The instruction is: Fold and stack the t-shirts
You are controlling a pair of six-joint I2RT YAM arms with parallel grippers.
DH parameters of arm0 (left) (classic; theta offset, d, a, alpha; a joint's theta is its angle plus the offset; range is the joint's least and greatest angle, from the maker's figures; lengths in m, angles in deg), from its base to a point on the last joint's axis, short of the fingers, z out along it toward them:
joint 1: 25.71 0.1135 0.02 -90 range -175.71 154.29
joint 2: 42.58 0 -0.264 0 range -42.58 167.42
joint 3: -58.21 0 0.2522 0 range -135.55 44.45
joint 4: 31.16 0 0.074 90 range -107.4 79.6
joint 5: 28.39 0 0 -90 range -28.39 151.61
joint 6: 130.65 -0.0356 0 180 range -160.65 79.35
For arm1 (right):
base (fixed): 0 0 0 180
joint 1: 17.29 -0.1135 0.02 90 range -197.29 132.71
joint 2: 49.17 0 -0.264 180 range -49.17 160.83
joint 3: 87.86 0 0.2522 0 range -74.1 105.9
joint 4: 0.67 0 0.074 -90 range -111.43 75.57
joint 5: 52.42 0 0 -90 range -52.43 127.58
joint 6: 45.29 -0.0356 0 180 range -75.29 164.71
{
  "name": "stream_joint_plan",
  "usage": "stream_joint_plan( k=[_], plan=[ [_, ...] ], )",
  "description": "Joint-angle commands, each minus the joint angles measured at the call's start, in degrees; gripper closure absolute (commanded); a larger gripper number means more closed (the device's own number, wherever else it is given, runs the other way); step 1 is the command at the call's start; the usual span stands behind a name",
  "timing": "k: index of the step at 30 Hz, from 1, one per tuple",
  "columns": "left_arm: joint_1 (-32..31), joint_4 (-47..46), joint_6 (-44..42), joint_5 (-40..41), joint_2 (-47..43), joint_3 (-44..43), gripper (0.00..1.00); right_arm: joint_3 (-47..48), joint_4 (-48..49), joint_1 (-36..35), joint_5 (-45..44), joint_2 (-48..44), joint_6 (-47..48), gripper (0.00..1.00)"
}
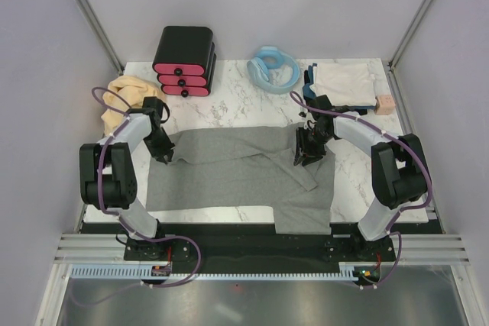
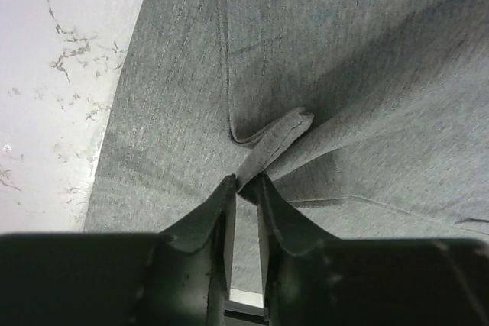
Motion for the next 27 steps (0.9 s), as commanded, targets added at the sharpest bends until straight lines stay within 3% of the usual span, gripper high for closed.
stream_joint_plan(
  k=[1,2,6,14,27],
  plan=[
    [-0.1,-1.3,-1.2,1.0,0.5,-0.2,0.81,0.7,0.7,-0.1,0.4,-1.1,0.0,0.59],
    [-0.2,-1.3,-1.1,1.2,0.0,-0.1,0.9,0.7,0.7,-0.1,0.4,-1.1,0.0,0.59],
    [-0.2,-1.2,-1.6,3.4,-1.9,-0.5,0.98,0.6,1.0,-0.1,-1.0,-0.6,-0.1,0.59],
    [-0.1,1.8,-4.1,8.7,-3.7,-3.6,0.98,0.3,0.5,-0.2,-0.8,3.4,-0.1,0.65],
    [-1.9,6.8,-6.2,14.3,-7.3,-11.6,0.98,0.5,-0.1,-0.2,-0.8,5.6,0.4,0.65]
  ],
)
